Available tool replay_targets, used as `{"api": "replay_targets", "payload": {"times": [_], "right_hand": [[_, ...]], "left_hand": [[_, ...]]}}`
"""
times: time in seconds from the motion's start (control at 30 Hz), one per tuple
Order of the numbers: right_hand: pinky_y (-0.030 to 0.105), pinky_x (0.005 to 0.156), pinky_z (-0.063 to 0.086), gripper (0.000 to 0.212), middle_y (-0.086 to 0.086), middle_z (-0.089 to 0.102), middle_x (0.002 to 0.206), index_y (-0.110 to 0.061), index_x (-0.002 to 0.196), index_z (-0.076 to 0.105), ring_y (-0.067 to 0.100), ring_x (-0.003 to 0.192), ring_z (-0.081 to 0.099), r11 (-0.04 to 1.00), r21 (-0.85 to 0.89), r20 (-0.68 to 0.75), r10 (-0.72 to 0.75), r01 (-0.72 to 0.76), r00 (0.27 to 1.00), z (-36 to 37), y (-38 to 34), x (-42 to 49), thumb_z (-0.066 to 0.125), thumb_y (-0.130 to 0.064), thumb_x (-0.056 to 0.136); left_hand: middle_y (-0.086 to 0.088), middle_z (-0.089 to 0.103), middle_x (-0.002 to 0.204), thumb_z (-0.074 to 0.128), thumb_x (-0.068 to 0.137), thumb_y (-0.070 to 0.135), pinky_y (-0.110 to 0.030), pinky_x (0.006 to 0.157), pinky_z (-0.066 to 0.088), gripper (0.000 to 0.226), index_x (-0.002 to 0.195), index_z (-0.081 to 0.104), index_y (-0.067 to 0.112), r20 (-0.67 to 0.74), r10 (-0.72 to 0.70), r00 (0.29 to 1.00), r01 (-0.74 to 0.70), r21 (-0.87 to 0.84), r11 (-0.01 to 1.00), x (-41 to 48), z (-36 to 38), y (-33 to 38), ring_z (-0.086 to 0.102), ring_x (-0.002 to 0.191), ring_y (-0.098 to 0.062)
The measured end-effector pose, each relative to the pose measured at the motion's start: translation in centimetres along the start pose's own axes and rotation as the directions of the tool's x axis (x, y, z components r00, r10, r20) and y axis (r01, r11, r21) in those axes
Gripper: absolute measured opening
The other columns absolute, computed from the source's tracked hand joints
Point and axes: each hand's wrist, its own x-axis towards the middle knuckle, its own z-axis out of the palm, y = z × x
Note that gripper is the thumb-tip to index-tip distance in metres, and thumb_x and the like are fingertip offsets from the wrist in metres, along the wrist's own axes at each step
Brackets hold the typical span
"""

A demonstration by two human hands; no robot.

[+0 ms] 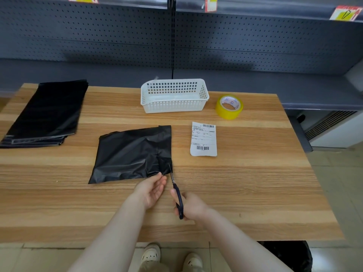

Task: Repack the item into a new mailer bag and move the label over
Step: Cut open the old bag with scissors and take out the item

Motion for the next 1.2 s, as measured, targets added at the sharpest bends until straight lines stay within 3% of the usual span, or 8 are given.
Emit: {"api": "replay_targets", "payload": {"times": [0.13, 0.27, 0.4, 0.53, 0.73, 0.9, 1.0, 1.2], "right_hand": [[0.021, 0.064, 0.043, 0.061, -0.004, 0.058, 0.070, -0.009, 0.126, 0.043, 0.010, 0.068, 0.053, 1.000, -0.025, -0.008, 0.016, -0.016, 1.000, 0.1, 0.2, 0.0, 0.041, -0.058, 0.090], [0.022, 0.059, 0.041, 0.051, -0.004, 0.057, 0.067, -0.015, 0.102, 0.048, 0.009, 0.062, 0.050, 1.000, 0.013, 0.020, 0.024, -0.024, 1.000, 0.4, -0.3, 0.1, 0.039, -0.063, 0.088], [0.022, 0.059, 0.040, 0.048, -0.003, 0.056, 0.068, -0.017, 0.091, 0.048, 0.009, 0.061, 0.049, 0.999, 0.045, 0.015, 0.022, -0.023, 1.000, 0.7, -0.8, 0.3, 0.039, -0.064, 0.088], [0.022, 0.059, 0.040, 0.048, -0.002, 0.057, 0.068, -0.016, 0.092, 0.050, 0.010, 0.061, 0.049, 0.999, 0.037, 0.002, 0.021, -0.022, 1.000, 0.8, -0.8, 0.7, 0.041, -0.063, 0.087], [0.021, 0.055, 0.039, 0.048, -0.002, 0.055, 0.066, -0.013, 0.096, 0.050, 0.009, 0.057, 0.048, 0.998, 0.055, -0.015, 0.006, -0.005, 1.000, 1.8, -0.7, 1.1, 0.044, -0.060, 0.088], [0.020, 0.057, 0.041, 0.055, -0.002, 0.057, 0.072, -0.015, 0.096, 0.050, 0.008, 0.062, 0.051, 0.995, 0.086, 0.027, 0.038, -0.040, 0.999, 2.6, -1.1, 0.7, 0.040, -0.068, 0.085], [0.025, 0.067, 0.045, 0.052, 0.000, 0.059, 0.079, -0.023, 0.086, 0.049, 0.011, 0.071, 0.054, 0.993, 0.104, 0.035, 0.058, -0.062, 0.998, 2.8, -1.2, 0.7, 0.035, -0.073, 0.082], [0.029, 0.079, 0.048, 0.056, -0.002, 0.059, 0.078, -0.028, 0.091, 0.051, 0.011, 0.078, 0.055, 0.983, 0.133, 0.073, 0.114, -0.123, 0.991, 3.0, -1.2, 1.0, 0.030, -0.079, 0.078]], "left_hand": [[-0.003, 0.070, 0.055, 0.063, 0.086, 0.010, -0.015, 0.040, 0.050, 0.007, 0.082, 0.062, 0.006, 0.000, -0.010, 1.000, 0.010, 0.007, 1.000, 0.0, -0.1, 0.0, 0.066, 0.052, -0.009], [-0.003, 0.070, 0.055, 0.062, 0.087, 0.010, -0.015, 0.044, 0.052, 0.006, 0.083, 0.062, 0.005, 0.007, -0.022, 1.000, 0.022, 0.028, 0.999, -0.1, -0.3, -0.1, 0.062, 0.070, -0.012], [-0.002, 0.070, 0.055, 0.062, 0.087, 0.011, -0.014, 0.045, 0.052, 0.006, 0.084, 0.062, 0.005, 0.028, -0.028, 0.999, 0.027, 0.049, 0.998, 0.0, -0.7, -0.3, 0.062, 0.067, -0.011], [-0.003, 0.071, 0.058, 0.063, 0.086, 0.011, -0.015, 0.043, 0.052, 0.006, 0.084, 0.063, 0.005, 0.040, -0.026, 0.999, 0.023, 0.055, 0.998, 0.1, -1.2, -0.3, 0.067, 0.049, -0.008], [-0.003, 0.072, 0.060, 0.064, 0.086, 0.012, -0.016, 0.046, 0.053, 0.007, 0.082, 0.064, 0.006, 0.062, -0.027, 0.998, 0.023, 0.066, 0.998, 0.0, -1.7, -0.2, 0.067, 0.054, -0.009], [-0.005, 0.073, 0.064, 0.064, 0.085, 0.010, -0.022, 0.068, 0.054, 0.006, 0.084, 0.064, 0.005, 0.080, -0.016, 0.997, 0.011, 0.061, 0.998, 0.1, -2.4, -0.2, 0.065, 0.072, -0.014], [-0.005, 0.073, 0.066, 0.063, 0.086, 0.011, -0.020, 0.059, 0.054, 0.006, 0.082, 0.064, 0.006, 0.095, -0.022, 0.995, 0.015, 0.071, 0.997, 0.0, -2.7, -0.3, 0.067, 0.067, -0.013], [-0.004, 0.073, 0.065, 0.061, 0.087, 0.011, -0.018, 0.047, 0.053, 0.007, 0.082, 0.064, 0.007, 0.129, -0.026, 0.991, 0.016, 0.079, 0.997, -0.3, -3.1, -0.3, 0.068, 0.055, -0.009]]}}
